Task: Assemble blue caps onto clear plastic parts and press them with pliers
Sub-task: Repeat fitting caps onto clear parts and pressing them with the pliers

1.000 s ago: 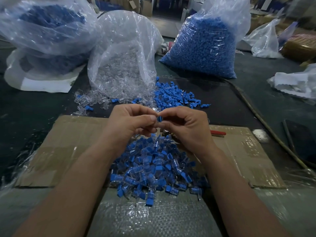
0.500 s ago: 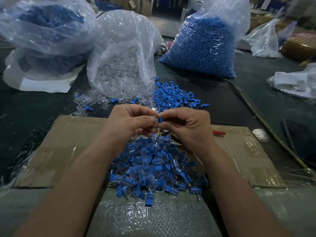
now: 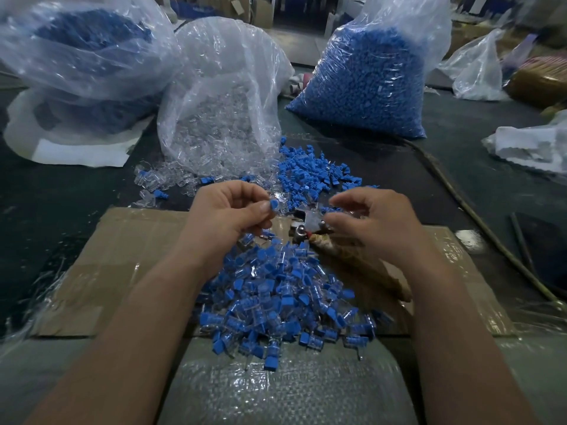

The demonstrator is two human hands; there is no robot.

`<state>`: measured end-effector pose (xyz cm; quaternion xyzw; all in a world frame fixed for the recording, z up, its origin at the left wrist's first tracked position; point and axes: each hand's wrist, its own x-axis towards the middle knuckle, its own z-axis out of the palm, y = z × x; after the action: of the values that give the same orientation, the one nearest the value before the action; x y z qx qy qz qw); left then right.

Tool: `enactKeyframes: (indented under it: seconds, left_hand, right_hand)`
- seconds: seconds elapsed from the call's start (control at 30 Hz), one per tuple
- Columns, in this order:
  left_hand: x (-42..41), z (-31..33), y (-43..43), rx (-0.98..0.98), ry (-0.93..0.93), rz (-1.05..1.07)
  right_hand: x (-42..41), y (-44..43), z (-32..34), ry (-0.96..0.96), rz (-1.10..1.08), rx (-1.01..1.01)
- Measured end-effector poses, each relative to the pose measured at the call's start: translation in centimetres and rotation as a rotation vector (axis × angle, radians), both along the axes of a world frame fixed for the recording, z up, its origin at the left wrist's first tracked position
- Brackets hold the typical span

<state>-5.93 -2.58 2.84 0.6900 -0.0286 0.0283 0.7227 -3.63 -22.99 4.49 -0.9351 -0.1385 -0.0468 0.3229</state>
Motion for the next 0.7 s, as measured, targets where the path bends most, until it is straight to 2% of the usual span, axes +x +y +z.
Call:
enactKeyframes:
  seconds: [0.1,0.17,0.27,0.33,0.53,0.7]
  left_hand:
    - [0.0,0.0,-0.1,0.017,-0.004,-0.002]
    - [0.0,0.0,-0.2,0.021,-0.011,-0.007]
    - [0.0,-0.1,-0.2,0.028,-0.012,0.005]
    - [0.1,-0.2,-0.1,0.027,-0.009,0.011]
    - [0.2,-0.2,-0.1,0.01,-0.005,0.016]
    - [0.2,-0.2,-0.1,-0.003,0.004,0.019]
  right_hand:
    - [0.4,-2.0,0.0,0.211,-0.056,-0.201]
    - [0.2,-2.4,0.0,0.364,-0.059,-0.254]
    - [0.1,-2.1,-0.4,0.467,-0.025,-0.342]
    - [0.3,-1.7,-0.6,0.456,-0.035,-0.394]
    - [0.3,-1.2,-0.1,0.378,-0.063,-0.379]
    - [0.6,0.0,-0.8,0.241,-0.112,-0.516]
